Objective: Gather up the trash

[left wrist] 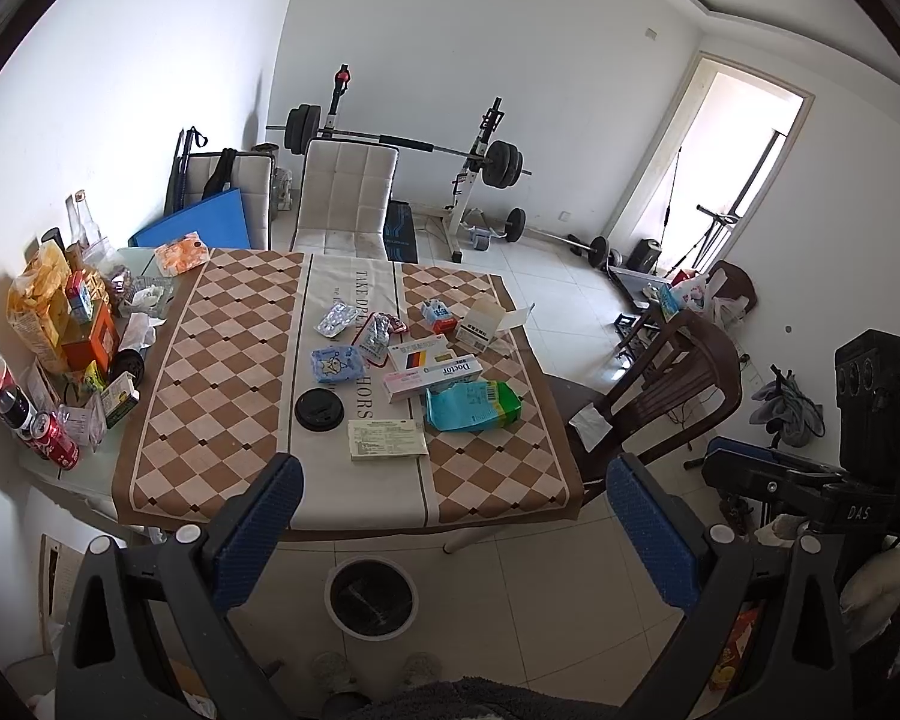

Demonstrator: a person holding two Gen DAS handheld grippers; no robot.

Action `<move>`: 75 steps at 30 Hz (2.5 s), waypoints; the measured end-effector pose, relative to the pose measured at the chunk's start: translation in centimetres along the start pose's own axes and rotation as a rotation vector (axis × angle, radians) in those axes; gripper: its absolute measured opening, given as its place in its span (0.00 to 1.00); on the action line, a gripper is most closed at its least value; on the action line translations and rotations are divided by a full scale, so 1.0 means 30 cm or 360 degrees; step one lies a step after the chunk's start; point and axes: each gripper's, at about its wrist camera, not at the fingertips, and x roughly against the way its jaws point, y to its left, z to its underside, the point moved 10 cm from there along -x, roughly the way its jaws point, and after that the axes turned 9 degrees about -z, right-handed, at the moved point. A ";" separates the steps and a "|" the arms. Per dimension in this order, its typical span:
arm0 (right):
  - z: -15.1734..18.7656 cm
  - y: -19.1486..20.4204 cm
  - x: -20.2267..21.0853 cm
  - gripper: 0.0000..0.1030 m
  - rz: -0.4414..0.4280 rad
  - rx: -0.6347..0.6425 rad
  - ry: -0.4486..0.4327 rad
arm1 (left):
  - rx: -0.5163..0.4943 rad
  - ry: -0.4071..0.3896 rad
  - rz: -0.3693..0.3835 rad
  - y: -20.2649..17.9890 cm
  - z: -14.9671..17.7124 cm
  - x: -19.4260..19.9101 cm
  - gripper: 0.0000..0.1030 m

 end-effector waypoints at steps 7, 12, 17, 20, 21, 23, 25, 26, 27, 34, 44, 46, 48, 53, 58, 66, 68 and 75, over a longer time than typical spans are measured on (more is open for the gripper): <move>0.000 0.002 -0.002 1.00 0.0000 0.0000 -0.0002 | -0.0002 0.0003 0.0004 0.000 0.002 -0.001 1.00; -0.002 0.002 -0.003 1.00 -0.0002 -0.0003 -0.0003 | -0.0002 0.0006 0.0005 -0.008 0.008 0.000 1.00; -0.010 0.002 -0.004 1.00 -0.0002 -0.0003 -0.0001 | 0.0001 0.0005 0.0006 -0.008 0.010 -0.001 1.00; -0.008 0.005 -0.010 1.00 -0.0003 -0.0002 -0.0001 | 0.0002 0.0007 0.0004 -0.009 0.011 -0.002 1.00; -0.008 0.005 -0.012 1.00 -0.0004 -0.0004 0.0000 | 0.0002 0.0008 0.0006 -0.009 0.012 -0.002 1.00; -0.009 0.009 -0.017 1.00 -0.0006 -0.0003 0.0001 | 0.0002 0.0009 0.0003 -0.010 0.015 -0.002 1.00; -0.012 0.007 -0.022 1.00 -0.0008 -0.0006 0.0003 | -0.0001 0.0006 0.0009 -0.012 0.018 -0.002 1.00; -0.013 0.002 -0.021 1.00 -0.0007 -0.0006 0.0001 | -0.0001 0.0008 0.0009 -0.014 0.021 -0.002 1.00; -0.015 -0.001 -0.023 1.00 -0.0006 -0.0006 0.0002 | -0.0001 0.0009 0.0010 -0.015 0.024 -0.002 1.00; -0.031 0.066 -0.107 1.00 0.0030 -0.0066 -0.0004 | -0.0016 0.0007 -0.0205 0.064 0.028 -0.078 1.00; -0.059 -0.253 -0.348 1.00 0.0465 -0.0304 0.0048 | -0.0028 0.0215 -0.0760 0.301 0.087 -0.491 1.00; -0.070 -0.372 -0.407 1.00 0.0521 -0.0361 0.0097 | 0.0010 0.0309 -0.0783 0.320 0.098 -0.587 1.00; -0.083 -0.508 -0.473 1.00 0.0592 -0.0415 0.0161 | 0.0089 0.0463 -0.0765 0.323 0.139 -0.705 1.00; -0.134 -0.793 -0.722 1.00 0.0676 -0.0216 0.0528 | 0.0397 0.0813 -0.0766 0.318 0.219 -0.977 1.00; -0.159 -1.009 -1.031 1.00 0.0806 0.0458 0.1098 | 0.0557 0.0976 -0.0960 0.253 0.279 -1.179 1.00; -0.146 -1.213 -1.421 1.00 0.0784 0.1469 0.1620 | 0.0814 0.1146 -0.1149 0.158 0.352 -1.358 1.00; -0.132 -1.242 -1.469 1.00 0.0765 0.1593 0.1699 | 0.0843 0.1178 -0.1179 0.150 0.367 -1.384 1.00; -0.134 -1.327 -1.504 0.99 0.0586 0.1283 0.1809 | 0.0939 0.1251 -0.1197 0.136 0.383 -1.470 1.00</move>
